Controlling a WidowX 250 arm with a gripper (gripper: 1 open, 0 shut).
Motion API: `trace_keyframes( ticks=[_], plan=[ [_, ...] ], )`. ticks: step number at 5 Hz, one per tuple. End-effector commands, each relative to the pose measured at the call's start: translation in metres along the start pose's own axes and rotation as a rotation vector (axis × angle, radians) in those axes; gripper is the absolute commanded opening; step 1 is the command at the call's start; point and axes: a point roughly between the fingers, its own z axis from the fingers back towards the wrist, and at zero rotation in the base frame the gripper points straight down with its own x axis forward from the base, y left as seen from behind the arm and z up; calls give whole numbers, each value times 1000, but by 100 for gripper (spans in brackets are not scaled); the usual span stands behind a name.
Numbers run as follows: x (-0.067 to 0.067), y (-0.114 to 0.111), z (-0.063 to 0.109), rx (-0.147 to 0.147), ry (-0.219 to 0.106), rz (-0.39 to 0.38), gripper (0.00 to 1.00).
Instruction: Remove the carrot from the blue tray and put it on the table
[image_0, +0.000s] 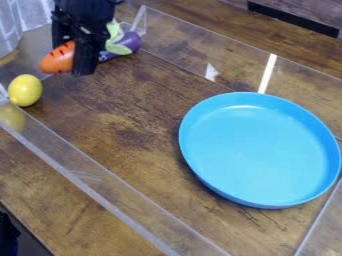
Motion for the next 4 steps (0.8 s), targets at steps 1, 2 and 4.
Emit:
trace_keyframes(
  ticks=[1, 2, 4],
  plan=[
    [-5, 2, 21, 19, -71, 11, 0],
    [-6, 0, 21, 13, -82, 11, 0],
    [-8, -3, 21, -2, -99, 11, 0]
  ],
)
